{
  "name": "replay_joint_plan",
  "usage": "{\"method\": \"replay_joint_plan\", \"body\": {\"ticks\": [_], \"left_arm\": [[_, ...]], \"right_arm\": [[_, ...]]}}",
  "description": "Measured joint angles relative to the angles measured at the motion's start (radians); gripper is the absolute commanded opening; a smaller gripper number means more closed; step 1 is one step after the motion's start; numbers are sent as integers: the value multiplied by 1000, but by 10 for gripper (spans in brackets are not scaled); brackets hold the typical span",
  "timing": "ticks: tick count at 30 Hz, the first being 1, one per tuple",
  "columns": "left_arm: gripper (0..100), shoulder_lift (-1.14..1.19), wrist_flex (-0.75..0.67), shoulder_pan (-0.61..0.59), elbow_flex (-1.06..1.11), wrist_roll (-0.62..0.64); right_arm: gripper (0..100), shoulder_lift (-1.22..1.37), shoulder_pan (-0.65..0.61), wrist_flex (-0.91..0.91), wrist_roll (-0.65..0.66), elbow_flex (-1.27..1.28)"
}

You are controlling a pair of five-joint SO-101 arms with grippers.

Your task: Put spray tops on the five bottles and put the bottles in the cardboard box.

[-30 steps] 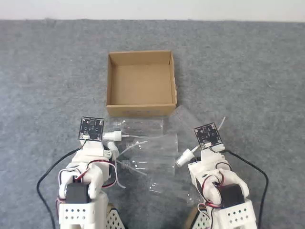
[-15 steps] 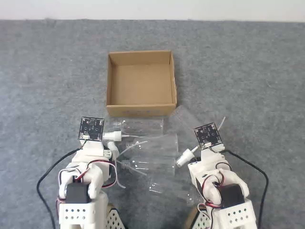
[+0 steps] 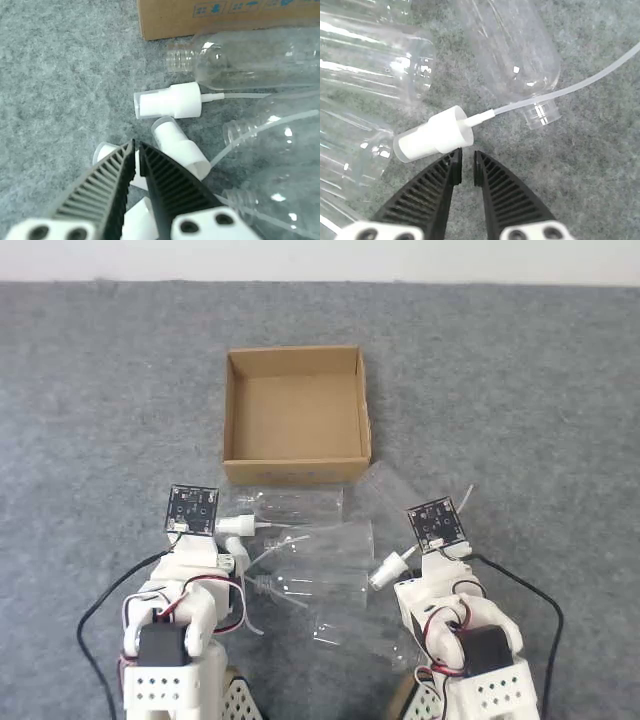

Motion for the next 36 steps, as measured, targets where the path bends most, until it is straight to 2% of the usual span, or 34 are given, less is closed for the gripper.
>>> {"method": "replay_joint_plan", "body": {"ticks": [16, 24, 28, 32, 36], "left_arm": [[12, 0, 0, 0, 0, 0], [12, 0, 0, 0, 0, 0], [12, 0, 0, 0, 0, 0], [12, 0, 0, 0, 0, 0], [12, 0, 0, 0, 0, 0]], "right_arm": [[11, 0, -2, 0, 0, 0], [11, 0, -123, 0, 0, 0], [12, 0, -137, 8, 0, 0], [13, 0, -95, 11, 0, 0], [10, 0, 28, 20, 0, -12]]}}
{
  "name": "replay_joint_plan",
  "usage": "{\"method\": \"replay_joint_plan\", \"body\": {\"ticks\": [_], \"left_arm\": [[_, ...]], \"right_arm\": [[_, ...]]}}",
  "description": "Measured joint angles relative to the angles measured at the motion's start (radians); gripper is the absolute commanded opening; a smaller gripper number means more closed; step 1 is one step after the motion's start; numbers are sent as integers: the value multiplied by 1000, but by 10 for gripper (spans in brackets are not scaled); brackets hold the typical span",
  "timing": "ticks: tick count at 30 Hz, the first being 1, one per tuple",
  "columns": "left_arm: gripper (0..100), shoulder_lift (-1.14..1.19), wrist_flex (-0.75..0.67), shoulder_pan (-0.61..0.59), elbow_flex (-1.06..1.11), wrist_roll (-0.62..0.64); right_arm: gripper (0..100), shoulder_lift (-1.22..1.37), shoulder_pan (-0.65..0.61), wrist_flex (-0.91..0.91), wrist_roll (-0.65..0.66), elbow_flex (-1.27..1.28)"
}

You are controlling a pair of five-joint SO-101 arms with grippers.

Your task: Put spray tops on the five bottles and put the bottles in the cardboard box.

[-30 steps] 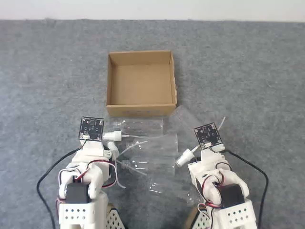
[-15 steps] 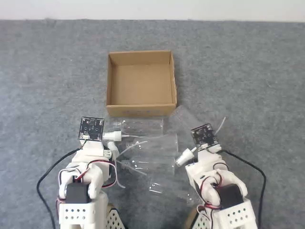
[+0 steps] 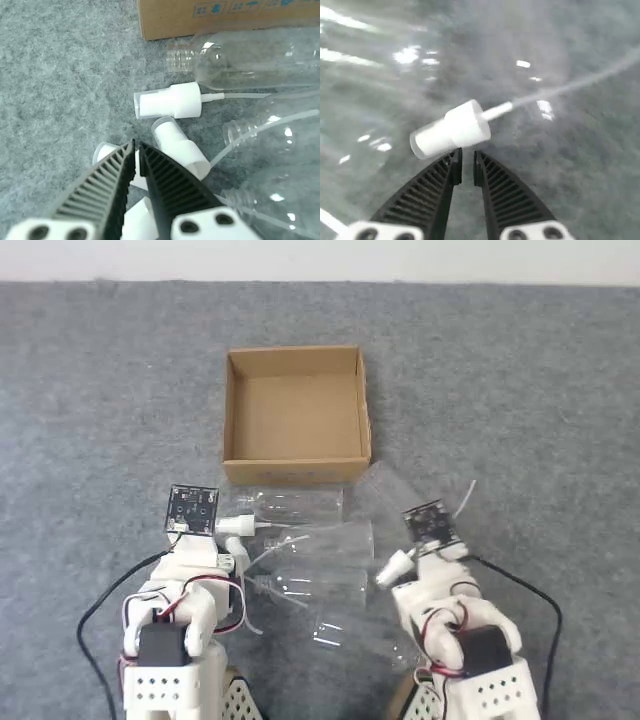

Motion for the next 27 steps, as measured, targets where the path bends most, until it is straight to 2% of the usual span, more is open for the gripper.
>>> {"method": "replay_joint_plan", "body": {"ticks": [6, 17, 22, 27], "left_arm": [[12, 0, 0, 0, 0, 0], [12, 0, 0, 0, 0, 0], [12, 0, 0, 0, 0, 0], [12, 0, 0, 0, 0, 0]], "right_arm": [[12, -2, 167, 0, 25, -101], [56, -2, 275, -81, 410, -273], [108, -3, 275, -78, 423, -367], [204, -11, 247, -48, 423, -466]]}}
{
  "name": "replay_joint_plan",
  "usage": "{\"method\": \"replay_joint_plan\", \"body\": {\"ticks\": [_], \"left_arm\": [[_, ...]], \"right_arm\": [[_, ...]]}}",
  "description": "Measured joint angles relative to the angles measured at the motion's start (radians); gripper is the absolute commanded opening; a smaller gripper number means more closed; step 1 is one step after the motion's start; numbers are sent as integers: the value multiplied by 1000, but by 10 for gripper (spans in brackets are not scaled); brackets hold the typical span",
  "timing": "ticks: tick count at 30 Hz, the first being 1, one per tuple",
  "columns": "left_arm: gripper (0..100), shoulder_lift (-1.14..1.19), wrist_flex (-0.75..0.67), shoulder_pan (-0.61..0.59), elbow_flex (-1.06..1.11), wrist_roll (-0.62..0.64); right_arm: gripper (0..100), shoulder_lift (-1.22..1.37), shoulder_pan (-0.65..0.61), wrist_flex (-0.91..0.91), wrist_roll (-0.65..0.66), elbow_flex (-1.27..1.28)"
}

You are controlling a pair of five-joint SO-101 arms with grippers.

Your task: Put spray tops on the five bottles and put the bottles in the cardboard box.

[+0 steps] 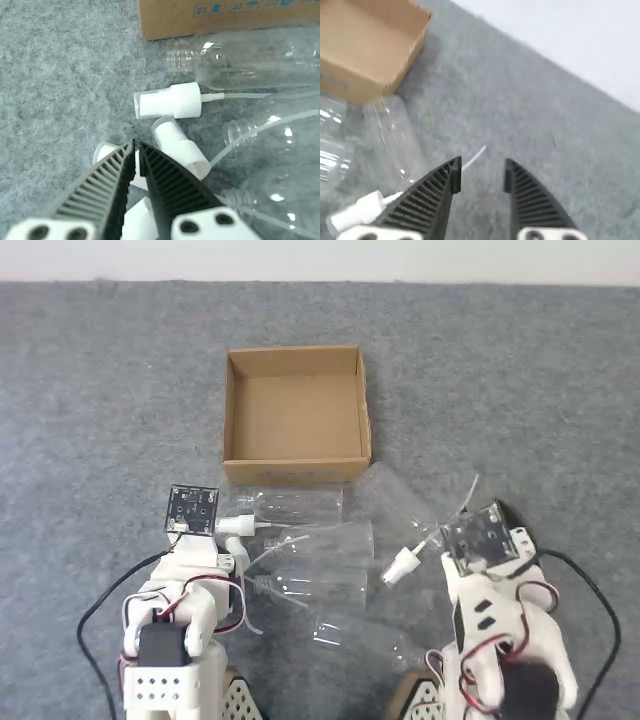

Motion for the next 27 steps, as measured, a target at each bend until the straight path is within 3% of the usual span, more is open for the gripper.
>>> {"method": "replay_joint_plan", "body": {"ticks": [11, 17, 27], "left_arm": [[12, 0, 0, 0, 0, 0], [12, 0, 0, 0, 0, 0], [12, 0, 0, 0, 0, -2]], "right_arm": [[238, 61, -109, 5, 3, -52], [238, 318, -133, 5, 3, -183], [238, 884, -298, 5, 5, -404]]}}
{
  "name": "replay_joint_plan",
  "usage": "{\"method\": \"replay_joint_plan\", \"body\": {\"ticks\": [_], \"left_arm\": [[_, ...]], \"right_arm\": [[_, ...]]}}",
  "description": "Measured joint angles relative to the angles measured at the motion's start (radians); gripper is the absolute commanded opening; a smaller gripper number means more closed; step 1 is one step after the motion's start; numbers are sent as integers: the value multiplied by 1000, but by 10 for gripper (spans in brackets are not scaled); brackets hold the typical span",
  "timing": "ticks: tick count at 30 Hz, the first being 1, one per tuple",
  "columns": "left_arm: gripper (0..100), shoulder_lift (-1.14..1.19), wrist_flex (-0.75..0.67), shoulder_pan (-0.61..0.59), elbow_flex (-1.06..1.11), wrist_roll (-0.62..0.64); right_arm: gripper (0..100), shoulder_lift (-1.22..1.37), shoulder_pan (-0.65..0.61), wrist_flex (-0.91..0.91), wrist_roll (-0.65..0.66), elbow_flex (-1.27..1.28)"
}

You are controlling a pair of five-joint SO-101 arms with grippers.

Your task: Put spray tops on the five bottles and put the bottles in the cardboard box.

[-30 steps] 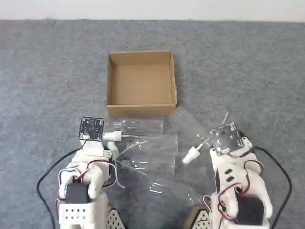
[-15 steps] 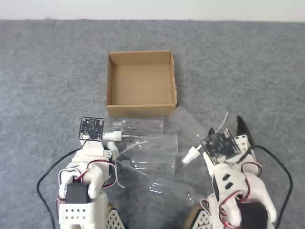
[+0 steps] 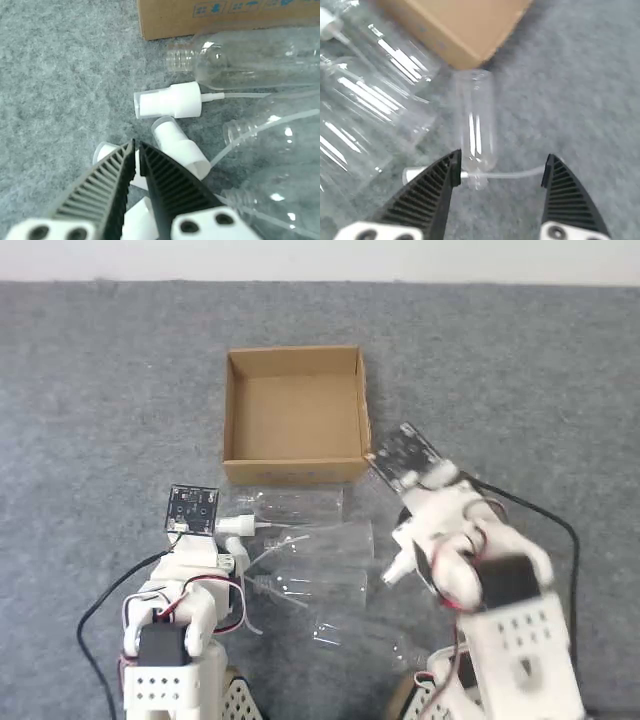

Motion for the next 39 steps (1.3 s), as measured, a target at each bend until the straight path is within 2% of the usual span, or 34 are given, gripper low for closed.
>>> {"method": "replay_joint_plan", "body": {"ticks": [13, 33, 35, 39], "left_arm": [[12, 0, 0, 0, 0, 0], [12, 0, 0, 0, 0, 0], [12, 0, 0, 0, 0, 0], [12, 0, 0, 0, 0, 0]], "right_arm": [[238, 555, -38, 0, -2, -255], [233, 968, -35, -229, 0, -292], [209, 979, -34, -230, 0, -292], [90, 985, -34, -230, 0, -292]]}}
